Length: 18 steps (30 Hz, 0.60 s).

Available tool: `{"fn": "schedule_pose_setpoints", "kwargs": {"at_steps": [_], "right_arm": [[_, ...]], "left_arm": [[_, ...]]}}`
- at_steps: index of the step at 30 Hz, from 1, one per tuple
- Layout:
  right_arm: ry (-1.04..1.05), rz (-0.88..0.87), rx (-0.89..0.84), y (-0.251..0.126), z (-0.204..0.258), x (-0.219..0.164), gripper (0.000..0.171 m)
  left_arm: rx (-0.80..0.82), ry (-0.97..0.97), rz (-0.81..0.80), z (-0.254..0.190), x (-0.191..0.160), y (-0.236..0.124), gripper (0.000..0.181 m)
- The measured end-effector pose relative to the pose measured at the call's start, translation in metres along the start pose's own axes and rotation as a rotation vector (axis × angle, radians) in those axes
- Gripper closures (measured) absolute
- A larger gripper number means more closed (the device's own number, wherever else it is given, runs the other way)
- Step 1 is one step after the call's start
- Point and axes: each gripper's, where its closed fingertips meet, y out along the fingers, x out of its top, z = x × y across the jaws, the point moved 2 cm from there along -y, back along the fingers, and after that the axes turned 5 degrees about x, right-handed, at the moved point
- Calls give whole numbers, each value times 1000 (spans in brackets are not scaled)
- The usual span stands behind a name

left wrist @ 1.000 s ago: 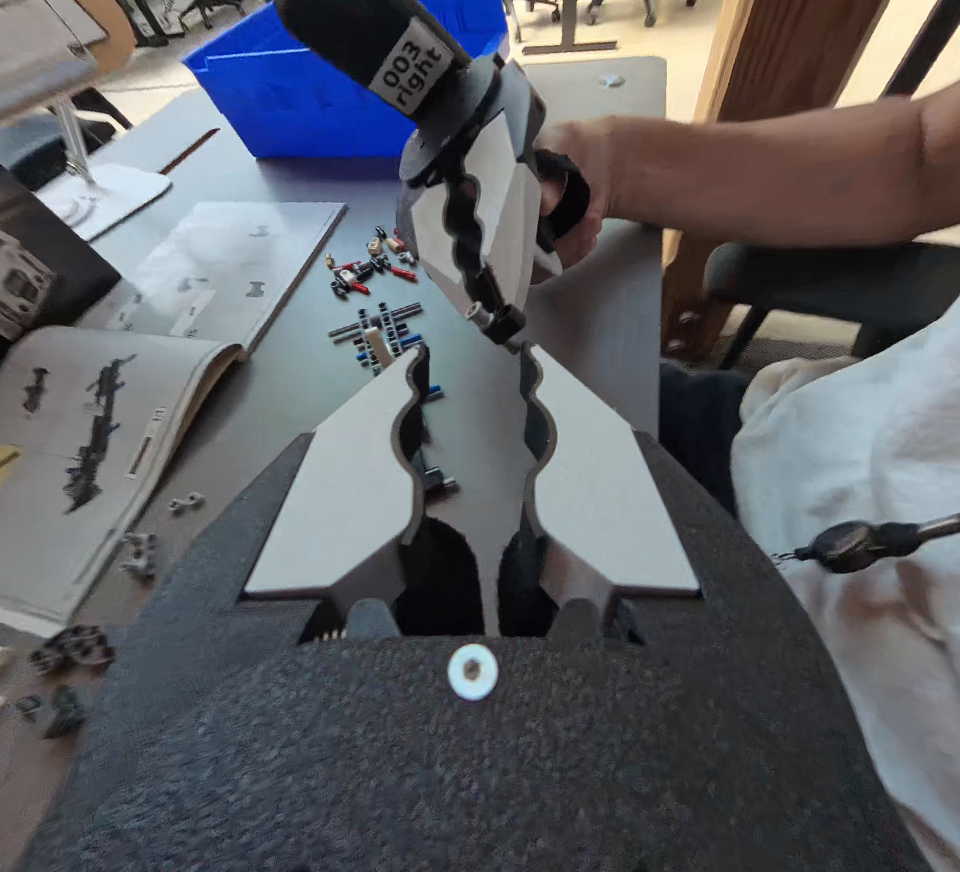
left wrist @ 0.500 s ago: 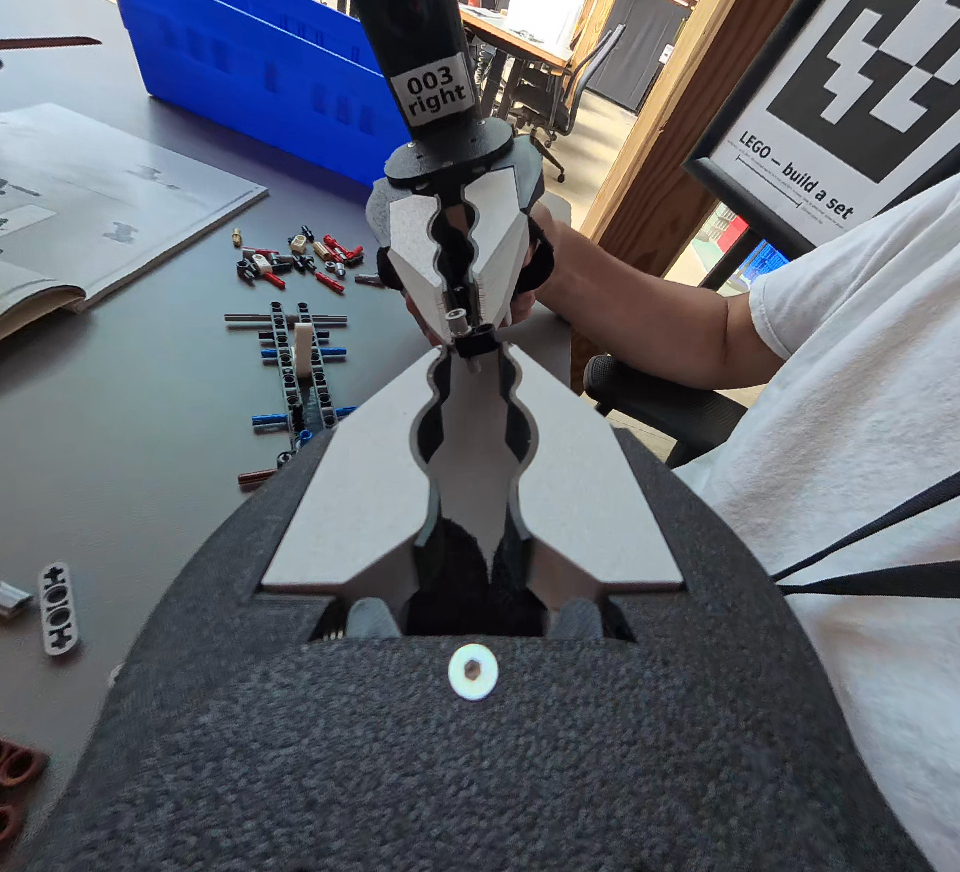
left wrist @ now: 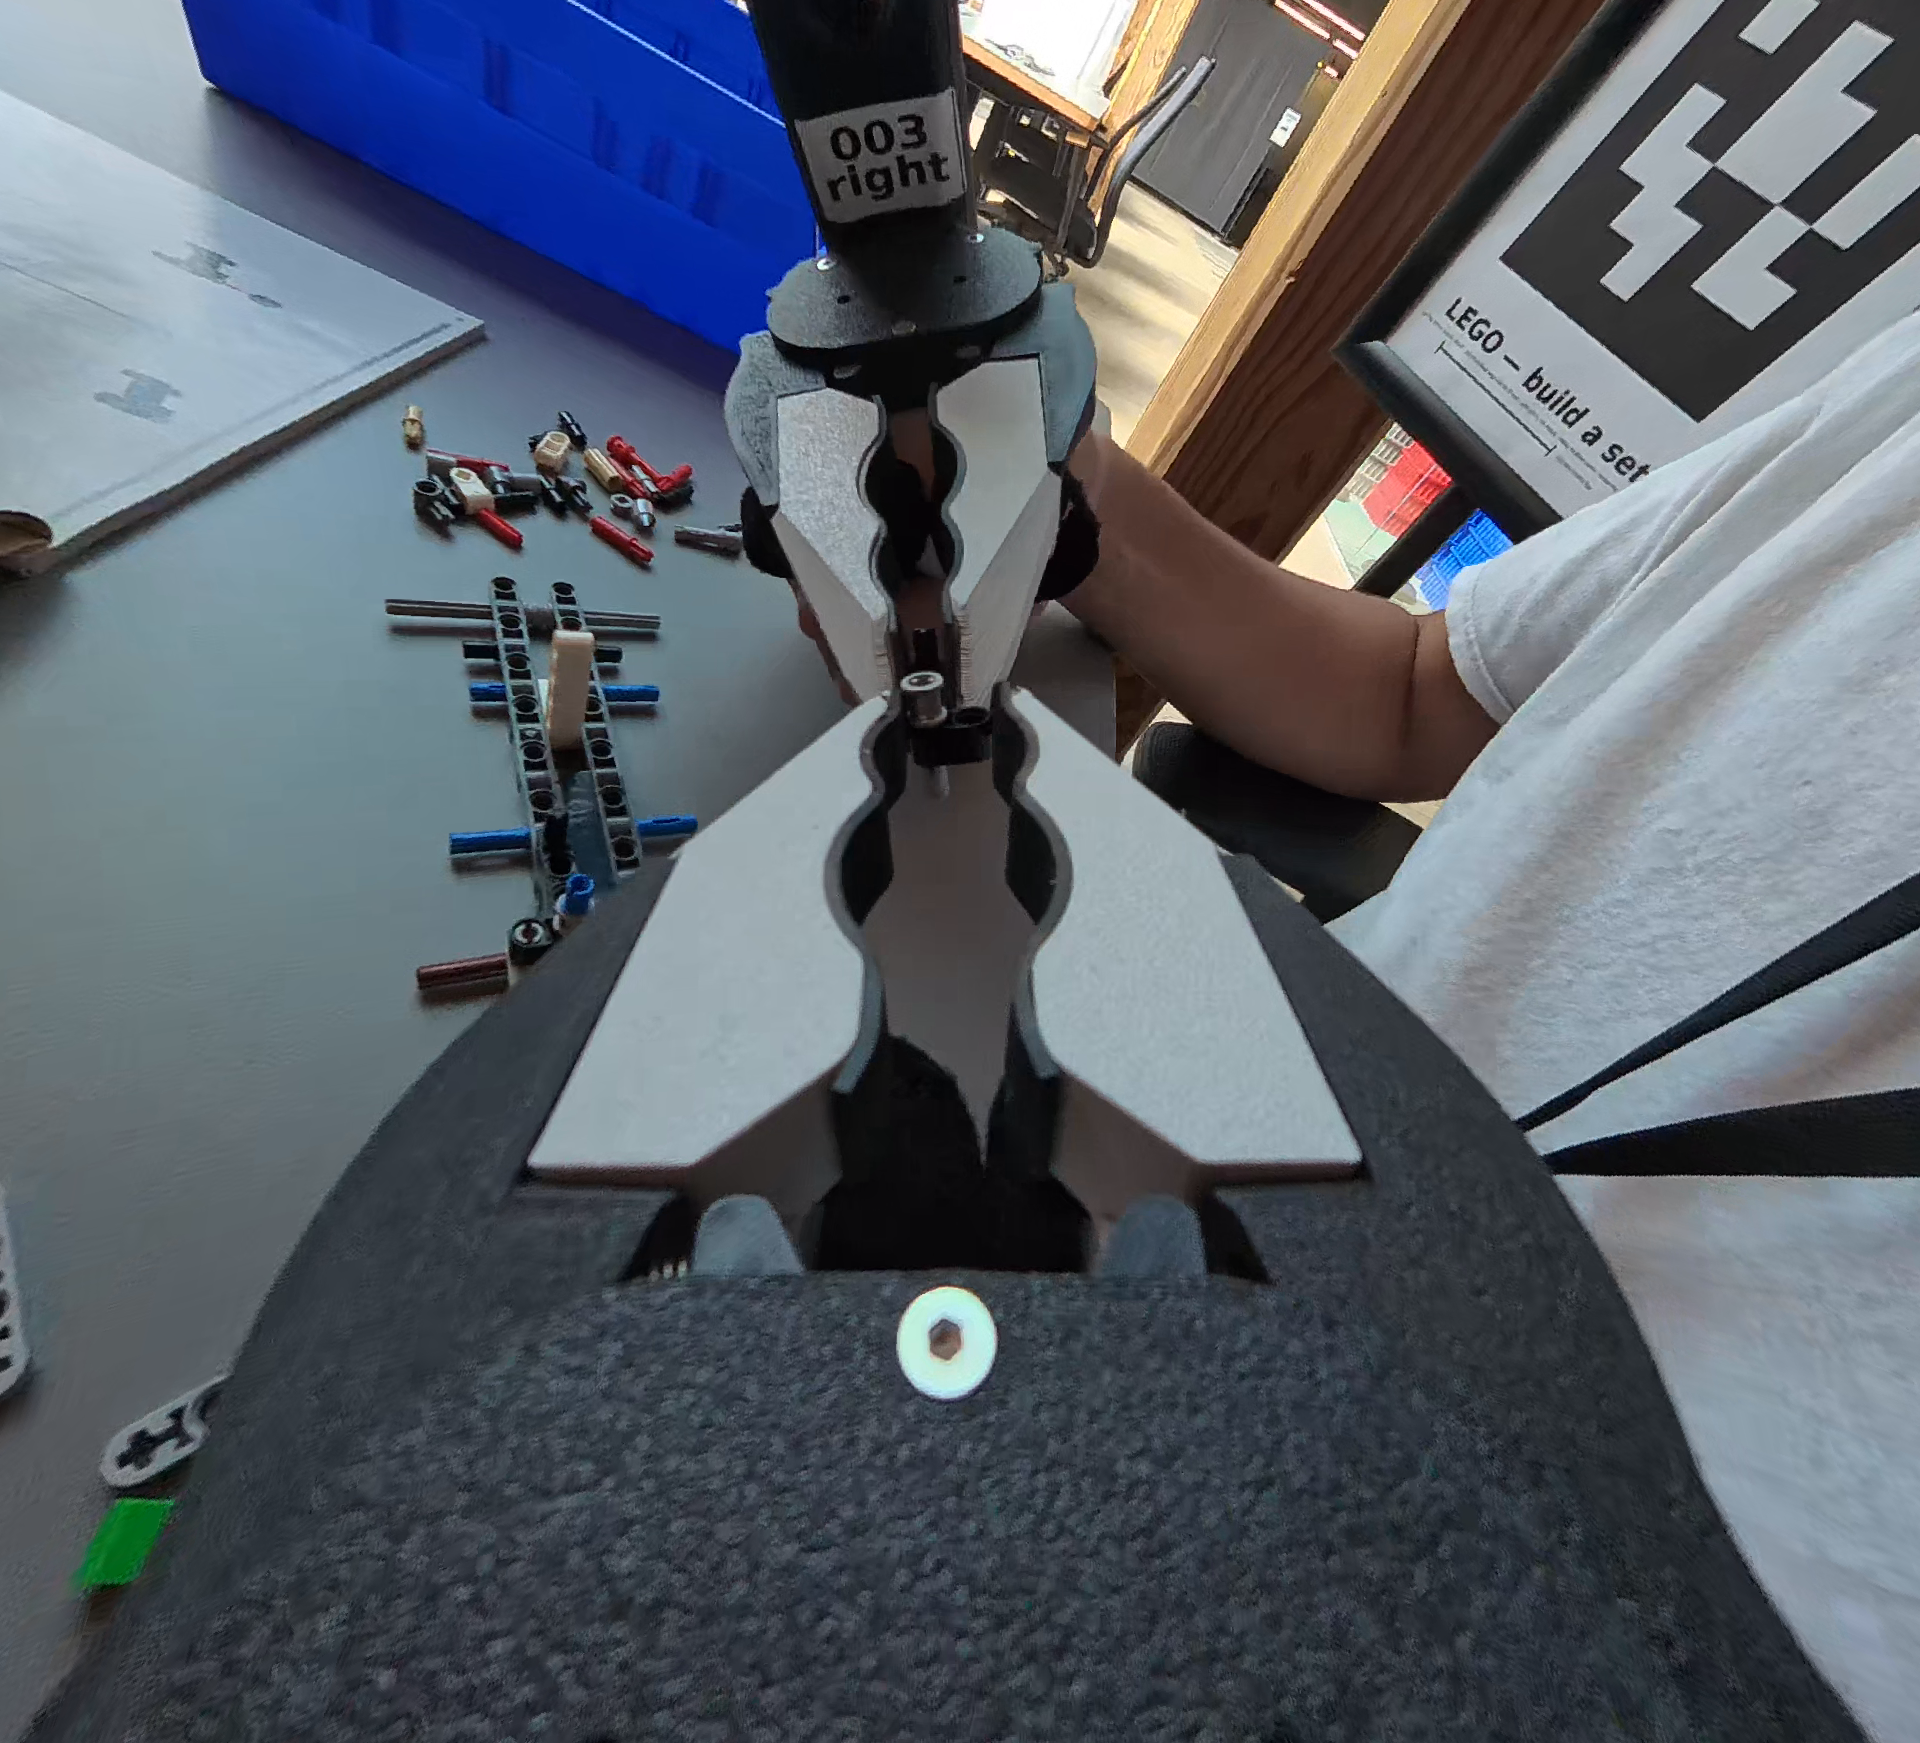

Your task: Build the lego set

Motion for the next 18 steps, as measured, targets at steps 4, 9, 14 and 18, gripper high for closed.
{"fn": "schedule_pose_setpoints", "kwargs": {"at_steps": [4, 9, 14, 18], "right_arm": [[25, -34, -53, -7, -8, 4, 165], [-8, -102, -192, -38, -20, 16, 155], [-107, -181, -542, -111, -45, 26, 153], [-102, -192, -815, -167, -67, 17, 152]], "left_arm": [[79, 54, 16, 9, 6, 5, 168], [186, -26, -39, 31, 30, 4, 168], [350, -254, -62, 90, 43, 2, 168], [429, -286, -43, 121, 45, 7, 168]]}}
